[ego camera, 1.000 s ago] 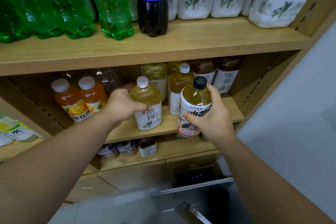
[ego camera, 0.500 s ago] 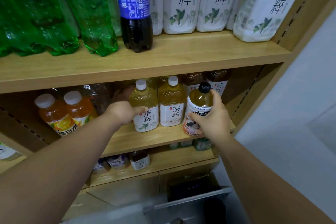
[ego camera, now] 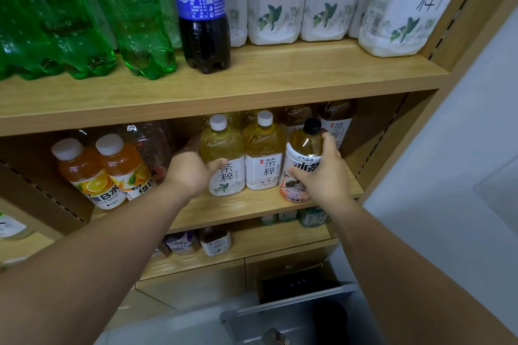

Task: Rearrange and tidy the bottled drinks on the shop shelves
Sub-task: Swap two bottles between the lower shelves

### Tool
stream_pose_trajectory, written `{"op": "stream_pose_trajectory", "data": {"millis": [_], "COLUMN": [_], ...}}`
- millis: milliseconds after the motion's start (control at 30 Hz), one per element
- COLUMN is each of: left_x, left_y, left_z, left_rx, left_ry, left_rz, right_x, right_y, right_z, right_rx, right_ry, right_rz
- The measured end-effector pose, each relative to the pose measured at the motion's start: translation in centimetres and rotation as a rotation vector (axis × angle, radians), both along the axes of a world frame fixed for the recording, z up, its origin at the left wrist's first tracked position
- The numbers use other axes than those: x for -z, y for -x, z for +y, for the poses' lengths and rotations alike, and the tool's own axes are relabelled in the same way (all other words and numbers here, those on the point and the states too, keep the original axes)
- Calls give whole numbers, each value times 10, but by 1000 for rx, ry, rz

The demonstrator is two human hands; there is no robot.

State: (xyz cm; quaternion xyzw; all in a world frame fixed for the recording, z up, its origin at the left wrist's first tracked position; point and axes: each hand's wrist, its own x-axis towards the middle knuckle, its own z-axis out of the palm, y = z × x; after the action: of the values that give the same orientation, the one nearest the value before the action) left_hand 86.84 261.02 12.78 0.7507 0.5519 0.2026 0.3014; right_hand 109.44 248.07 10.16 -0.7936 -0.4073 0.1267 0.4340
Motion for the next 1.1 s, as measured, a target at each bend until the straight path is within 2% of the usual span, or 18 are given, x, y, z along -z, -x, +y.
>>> {"op": "stream_pose_trajectory", "data": {"millis": [233,367,500,600,767,900,1100], "left_x": [5,-3,-32,-64,-127,-165,-196], "left_y": [4,20,44,60,75,80,68], "left_z": [-11,-30,-64,-80,-79,-53,-21], "left_rx": [-44,-49,9,3,-77,-119,-85], "left_ry": [71,-95,-325,-464,-557,-553,-534], "left_rz": [-78,-53,-181,-295,-513,-433,-313], "right_x": [-2,-13,-44,-79,-154,-193,-215], "right_y": [-7,2,30,52,86,104,97], "right_z": [15,1,-24,-23,-10,19,83], "right_rx": [57,61,142,29,-143,-272,-244], "right_ry": [63,56,-272,-471,-639,-525,-365], "right_rz": [-28,35,-165,-301,-394,-304,-98]}}
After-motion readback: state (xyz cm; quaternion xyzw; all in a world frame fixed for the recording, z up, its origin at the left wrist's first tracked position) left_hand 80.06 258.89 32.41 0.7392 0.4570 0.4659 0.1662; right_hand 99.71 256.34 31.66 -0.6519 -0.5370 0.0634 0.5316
